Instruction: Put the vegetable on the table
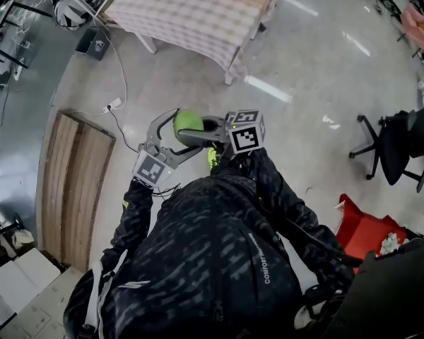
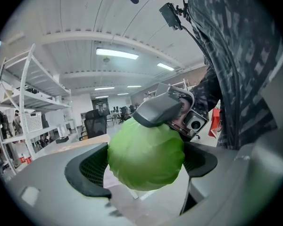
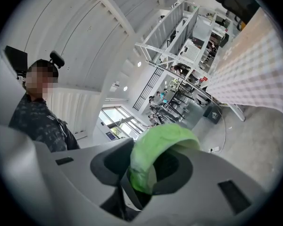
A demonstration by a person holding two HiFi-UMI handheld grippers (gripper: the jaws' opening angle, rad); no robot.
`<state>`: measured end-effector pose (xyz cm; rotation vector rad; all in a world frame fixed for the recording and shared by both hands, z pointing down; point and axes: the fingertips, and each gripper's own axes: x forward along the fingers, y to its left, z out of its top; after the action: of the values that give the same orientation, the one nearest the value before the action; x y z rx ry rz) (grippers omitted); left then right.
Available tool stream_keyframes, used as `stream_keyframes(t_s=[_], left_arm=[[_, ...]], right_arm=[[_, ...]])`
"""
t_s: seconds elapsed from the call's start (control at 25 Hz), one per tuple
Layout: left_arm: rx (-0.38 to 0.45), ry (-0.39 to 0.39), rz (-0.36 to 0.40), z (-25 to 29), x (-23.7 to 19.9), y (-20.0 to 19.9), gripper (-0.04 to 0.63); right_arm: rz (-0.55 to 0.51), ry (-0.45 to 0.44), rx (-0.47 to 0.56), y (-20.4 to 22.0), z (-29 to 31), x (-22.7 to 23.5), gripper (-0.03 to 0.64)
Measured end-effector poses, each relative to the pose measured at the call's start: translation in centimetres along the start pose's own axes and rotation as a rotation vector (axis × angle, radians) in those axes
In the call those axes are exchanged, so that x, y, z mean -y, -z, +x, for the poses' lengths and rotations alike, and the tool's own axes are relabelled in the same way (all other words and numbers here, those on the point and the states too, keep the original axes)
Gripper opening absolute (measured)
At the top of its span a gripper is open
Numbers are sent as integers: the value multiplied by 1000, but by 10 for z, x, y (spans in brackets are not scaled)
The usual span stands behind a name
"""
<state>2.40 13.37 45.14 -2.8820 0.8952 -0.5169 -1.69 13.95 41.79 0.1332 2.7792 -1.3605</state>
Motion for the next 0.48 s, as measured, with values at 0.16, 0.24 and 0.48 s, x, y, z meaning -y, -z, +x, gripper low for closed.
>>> stream_keyframes(t_s=[0.16,0.24,0.48], left_arm=[[8,-1,5,15,-9,-5,476],[8,3,22,24,-17,-6,476],[21,13,32,41,-41,-12,476]], right_arm=[[-16,6,6,-14,-9,8,114],[-22,7,10,-23,-12,14,114],[-43,17,31,-49,-16,28,112]])
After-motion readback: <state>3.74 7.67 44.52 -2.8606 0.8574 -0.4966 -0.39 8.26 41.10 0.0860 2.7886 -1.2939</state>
